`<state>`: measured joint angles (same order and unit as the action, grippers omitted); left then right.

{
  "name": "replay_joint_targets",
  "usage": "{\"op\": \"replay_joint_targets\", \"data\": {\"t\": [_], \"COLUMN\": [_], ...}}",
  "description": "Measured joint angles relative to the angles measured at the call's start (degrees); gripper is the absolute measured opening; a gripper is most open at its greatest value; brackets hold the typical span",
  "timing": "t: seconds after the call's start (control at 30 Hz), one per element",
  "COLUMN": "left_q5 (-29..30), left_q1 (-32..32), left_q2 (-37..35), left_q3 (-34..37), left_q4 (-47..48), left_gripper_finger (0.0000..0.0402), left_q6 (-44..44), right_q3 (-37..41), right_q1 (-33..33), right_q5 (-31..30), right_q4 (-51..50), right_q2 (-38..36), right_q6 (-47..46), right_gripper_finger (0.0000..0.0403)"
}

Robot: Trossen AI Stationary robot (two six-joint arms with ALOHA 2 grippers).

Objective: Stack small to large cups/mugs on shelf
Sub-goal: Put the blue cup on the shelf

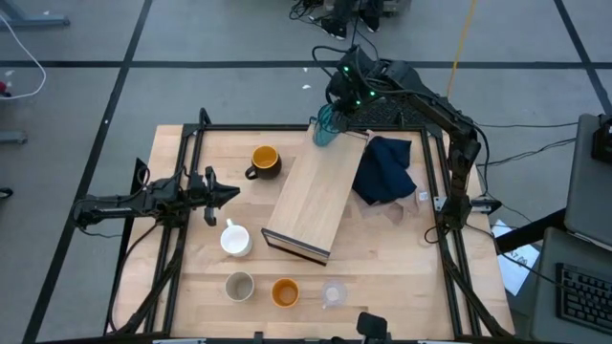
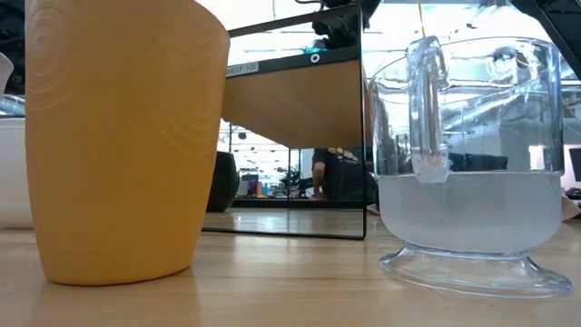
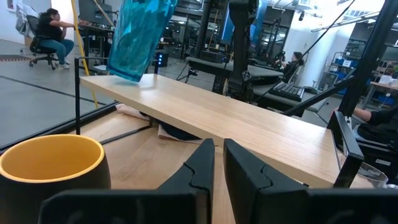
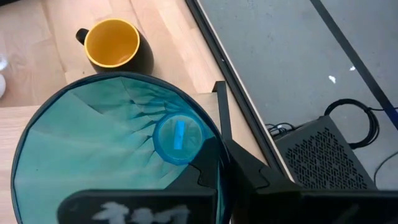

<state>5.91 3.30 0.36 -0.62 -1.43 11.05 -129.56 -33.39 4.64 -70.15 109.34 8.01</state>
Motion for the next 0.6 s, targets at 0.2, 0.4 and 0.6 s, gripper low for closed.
{"op": "replay_joint_targets", "data": {"t": [0.2, 0.4, 0.6], "left_q5": [0.0, 0.0, 0.0], "left_q1": [0.0, 0.0, 0.0], "left_q2": [0.0, 0.0, 0.0], "left_q3": [0.0, 0.0, 0.0], "left_q4": [0.0, 0.0, 0.0], "left_gripper_finger": [0.0037, 0.0037, 0.0037], "left_q6": [0.0, -0.1, -0.2], "right_q3": [0.0, 0.0, 1.1], "right_q1": [0.0, 0.0, 0.0], "right_q5": [1.9, 3.0, 3.0], "right_q4": [-0.1, -0.4, 0.0], "right_q2": [0.0, 0.0, -0.1], "right_q6": [0.0, -0.2, -0.2], "right_gripper_finger": [0.0, 0.0, 0.0]}}
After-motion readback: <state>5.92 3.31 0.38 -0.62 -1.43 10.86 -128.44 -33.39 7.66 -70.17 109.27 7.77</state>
